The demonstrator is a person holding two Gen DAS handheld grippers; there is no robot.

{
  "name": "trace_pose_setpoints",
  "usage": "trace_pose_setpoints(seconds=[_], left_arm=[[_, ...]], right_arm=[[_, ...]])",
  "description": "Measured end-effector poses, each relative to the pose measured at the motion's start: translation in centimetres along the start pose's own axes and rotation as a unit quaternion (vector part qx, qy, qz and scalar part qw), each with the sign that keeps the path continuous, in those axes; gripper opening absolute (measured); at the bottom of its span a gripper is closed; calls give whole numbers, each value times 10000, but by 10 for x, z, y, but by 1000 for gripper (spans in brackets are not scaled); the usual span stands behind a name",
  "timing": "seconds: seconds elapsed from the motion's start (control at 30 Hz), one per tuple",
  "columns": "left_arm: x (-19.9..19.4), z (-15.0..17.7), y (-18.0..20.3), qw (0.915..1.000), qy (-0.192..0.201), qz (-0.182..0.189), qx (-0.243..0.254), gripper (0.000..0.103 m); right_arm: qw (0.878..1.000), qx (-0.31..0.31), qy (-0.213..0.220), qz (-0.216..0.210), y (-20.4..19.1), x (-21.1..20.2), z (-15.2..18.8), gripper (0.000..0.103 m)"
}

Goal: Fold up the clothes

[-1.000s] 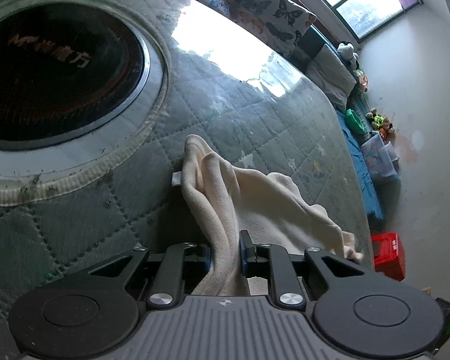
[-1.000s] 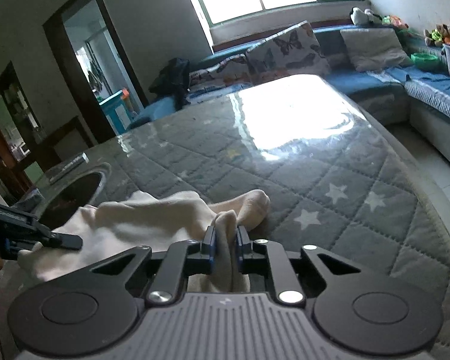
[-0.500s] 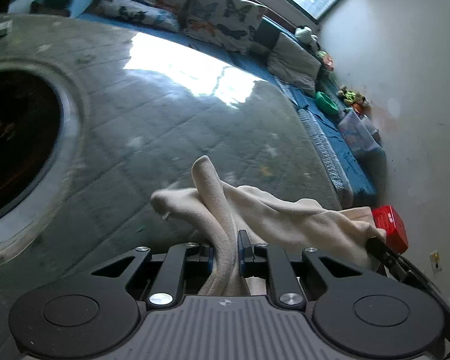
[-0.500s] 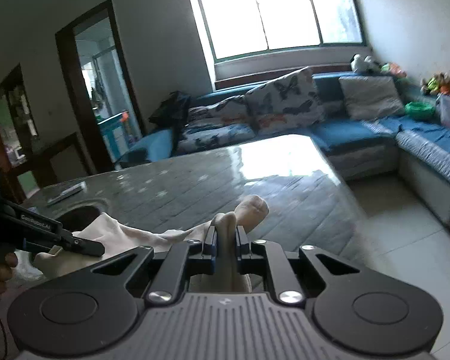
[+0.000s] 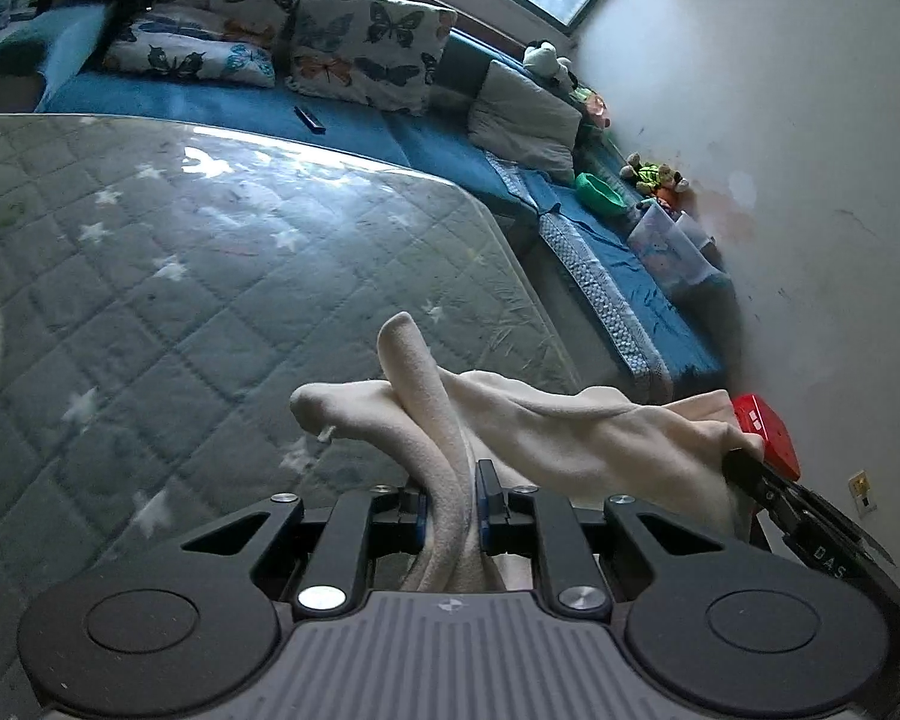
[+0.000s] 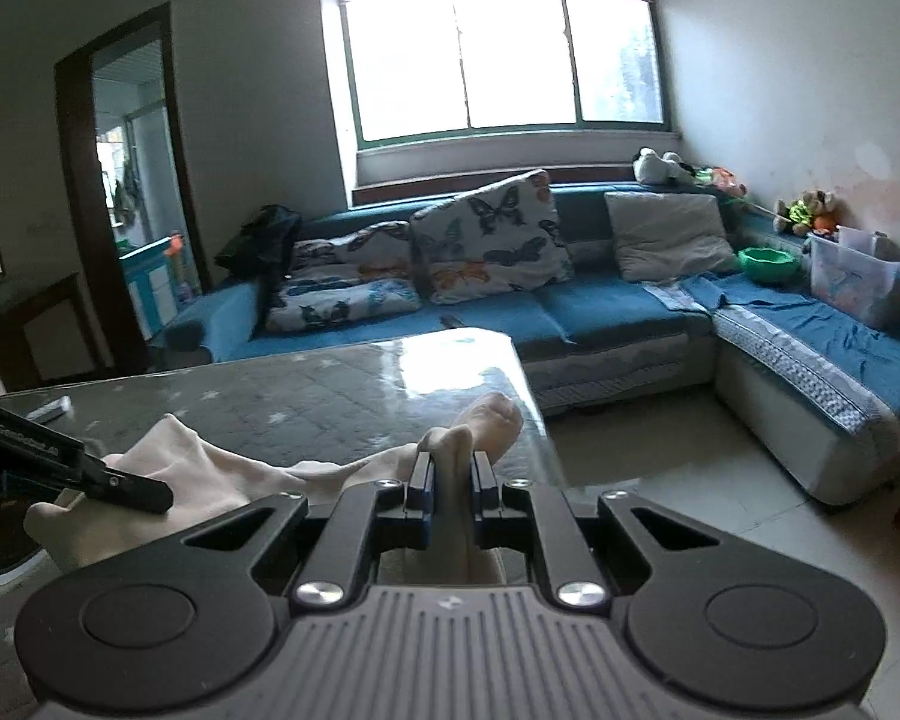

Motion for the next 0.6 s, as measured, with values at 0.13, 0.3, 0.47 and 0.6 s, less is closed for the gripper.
trace_pose_setpoints(seconds=[0.13,0.3,0.47,0.6], left_arm=[[24,2,-4,9998,-205,-69,40,16],[46,13,-21,9982,-476,-345,83,20],[47,13,-38,9967,-454,-662,152,40],[43,4,-41,9955,-283,-875,239,48]], right_arm=[[9996,45,-252,119,13,25,10,10],[9977,70,-629,236,20,50,36,12],[9959,61,-772,472,28,59,51,19],[9958,36,-758,515,29,62,53,19]])
Point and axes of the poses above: each gripper's, at about its wrist camera, not at the fingertips, and x roughly the way its jaws point, y to its right, z to its underside, the point moved 6 cm from there along x, roughly the way its jaws point, and after that the axes turned 6 degrees about -x, right-handed, at the moved point
